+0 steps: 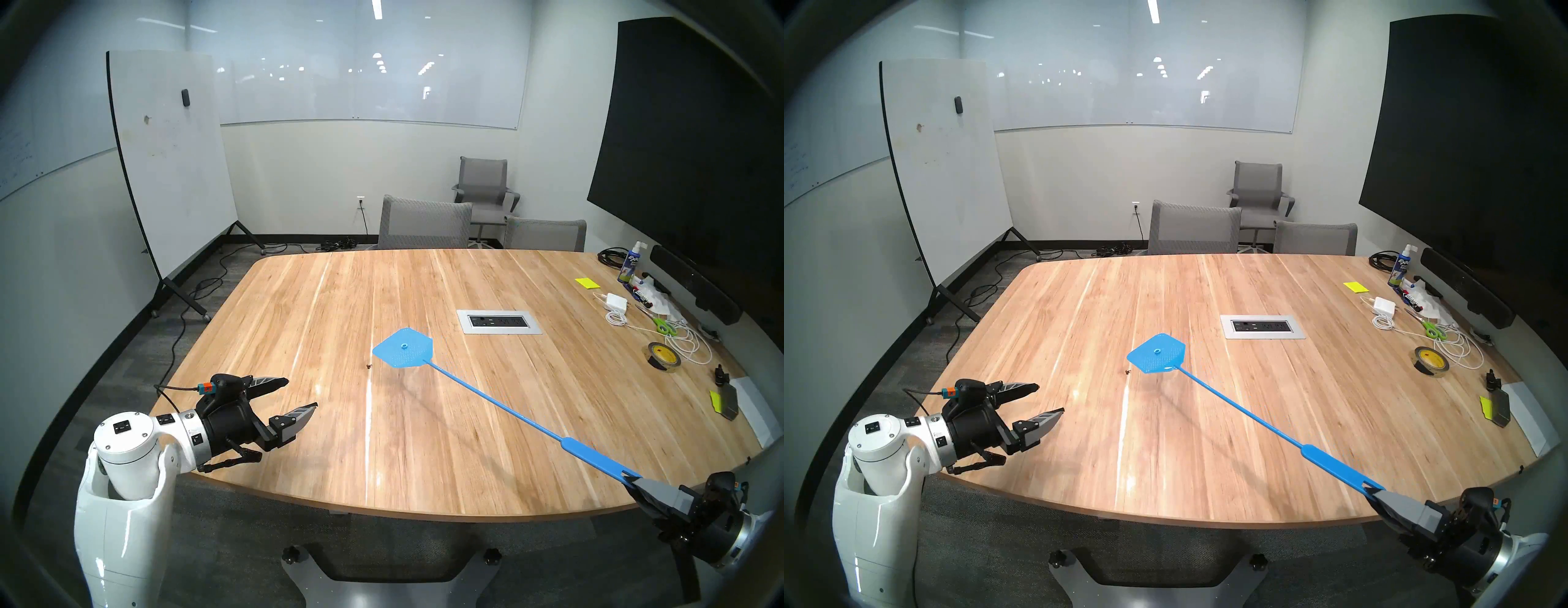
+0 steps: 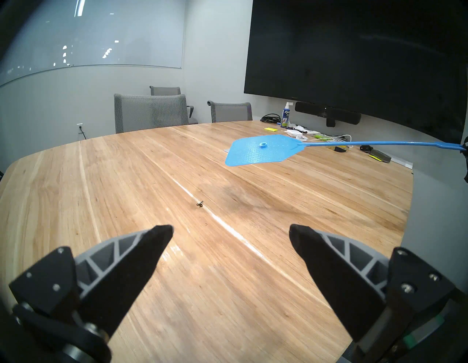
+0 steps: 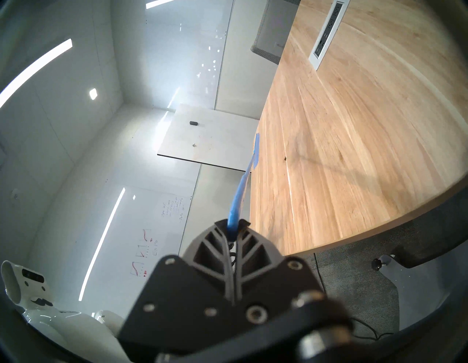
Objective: Swat a bug on table
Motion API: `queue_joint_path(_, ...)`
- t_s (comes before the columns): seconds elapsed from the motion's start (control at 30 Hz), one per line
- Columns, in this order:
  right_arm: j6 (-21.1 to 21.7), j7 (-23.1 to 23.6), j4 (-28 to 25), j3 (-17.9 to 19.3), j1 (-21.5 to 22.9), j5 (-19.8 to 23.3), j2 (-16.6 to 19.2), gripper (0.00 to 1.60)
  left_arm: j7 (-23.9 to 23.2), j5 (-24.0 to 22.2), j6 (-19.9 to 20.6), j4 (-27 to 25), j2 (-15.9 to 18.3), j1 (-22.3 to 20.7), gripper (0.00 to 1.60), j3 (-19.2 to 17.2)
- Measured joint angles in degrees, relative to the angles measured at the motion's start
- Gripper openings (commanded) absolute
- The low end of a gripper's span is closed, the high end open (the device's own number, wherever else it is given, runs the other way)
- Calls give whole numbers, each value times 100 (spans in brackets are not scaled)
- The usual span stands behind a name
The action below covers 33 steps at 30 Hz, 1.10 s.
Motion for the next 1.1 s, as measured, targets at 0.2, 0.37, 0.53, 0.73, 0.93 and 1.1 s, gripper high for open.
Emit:
queue_joint_path(0.2,-105,85,-293,-74,-231,-277,-246,0,-5,4,0,0,-4,-2,160,-2)
queue_joint_path(0.37,-242,222,-462,-147,-408,-452,-400,0,-10,7,0,1,-8,-3,160,-4)
queue_joint_path(0.53,-404,388,-493,-191,-526,-551,-469,0,-14,10,0,1,-11,-5,160,-6)
queue_joint_path(0.73,-507,501,-378,-142,-562,-460,-436,0,-19,16,0,1,-14,-6,160,-8)
queue_joint_path(0.93,-564,562,-179,-138,-554,-331,-340,0,-22,22,1,1,-18,-7,160,-11)
queue_joint_path(1.1,-579,579,-60,-236,-490,-223,-273,0,-25,26,1,1,-21,-8,160,-13)
